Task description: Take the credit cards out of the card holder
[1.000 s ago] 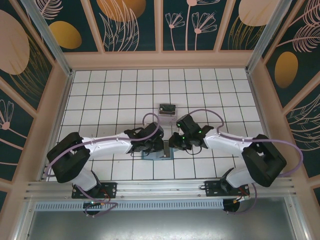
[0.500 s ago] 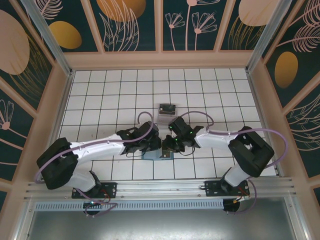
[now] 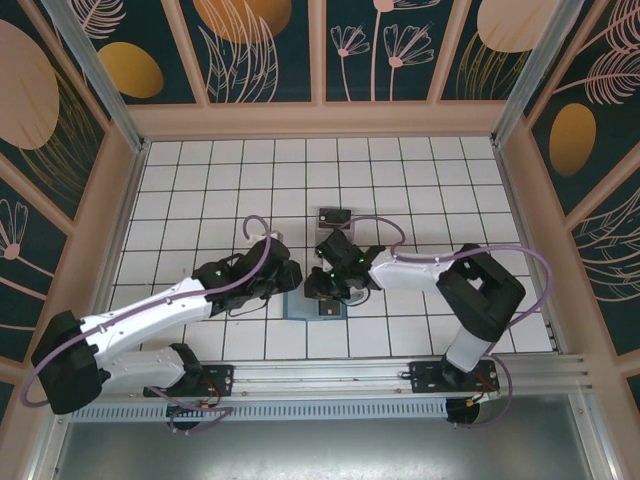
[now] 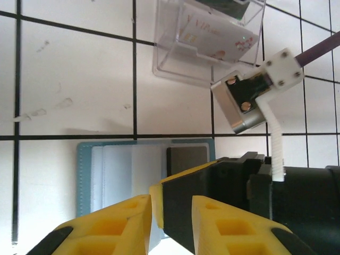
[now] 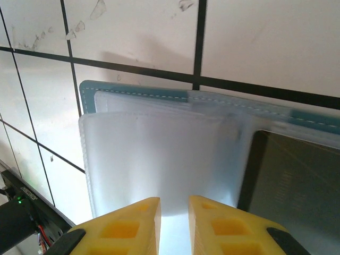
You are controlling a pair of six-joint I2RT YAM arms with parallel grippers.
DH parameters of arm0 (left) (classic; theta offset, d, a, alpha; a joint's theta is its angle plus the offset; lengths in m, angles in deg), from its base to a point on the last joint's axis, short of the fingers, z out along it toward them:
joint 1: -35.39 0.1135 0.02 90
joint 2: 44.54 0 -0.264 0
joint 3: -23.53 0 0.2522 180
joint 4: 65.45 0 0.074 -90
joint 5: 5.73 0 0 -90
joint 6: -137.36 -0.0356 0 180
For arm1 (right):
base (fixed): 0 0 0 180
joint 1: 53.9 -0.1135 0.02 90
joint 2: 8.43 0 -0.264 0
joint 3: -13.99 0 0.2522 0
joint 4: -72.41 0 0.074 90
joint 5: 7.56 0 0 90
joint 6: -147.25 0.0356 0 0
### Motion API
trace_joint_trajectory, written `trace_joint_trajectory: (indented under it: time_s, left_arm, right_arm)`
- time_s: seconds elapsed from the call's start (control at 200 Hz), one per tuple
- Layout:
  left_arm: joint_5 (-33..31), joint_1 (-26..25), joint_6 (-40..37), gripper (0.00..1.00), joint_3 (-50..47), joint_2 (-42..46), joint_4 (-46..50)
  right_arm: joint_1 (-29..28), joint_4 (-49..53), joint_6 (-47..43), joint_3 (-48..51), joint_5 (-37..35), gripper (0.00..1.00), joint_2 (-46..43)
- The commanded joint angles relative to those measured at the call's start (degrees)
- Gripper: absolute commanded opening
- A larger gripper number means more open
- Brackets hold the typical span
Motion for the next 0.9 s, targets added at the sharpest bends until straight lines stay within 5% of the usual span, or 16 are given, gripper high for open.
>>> trace_joint_trajectory:
  time_s: [0.0,0.505,0.896]
  left_arm:
    - [-2.26,0.41,-0.88,0.29,-1.66,1.77,3.35]
    - [-1.83,0.60,-2.10,0.31,-2.19,3.06,2.91]
    - [1.95,0.60,-3.86,0.32,-0.11,-1.68,-1.18]
  right_arm:
    - [-1.23,0.29,0.62,-2.52,0.31,0.22,2.60]
    - [-3.63,2.47,-0.20,-6.18,-0.56,0.21,9.74]
    - [-1.50,4.16,-0.38,-5.80,-3.02,0.21,0.99]
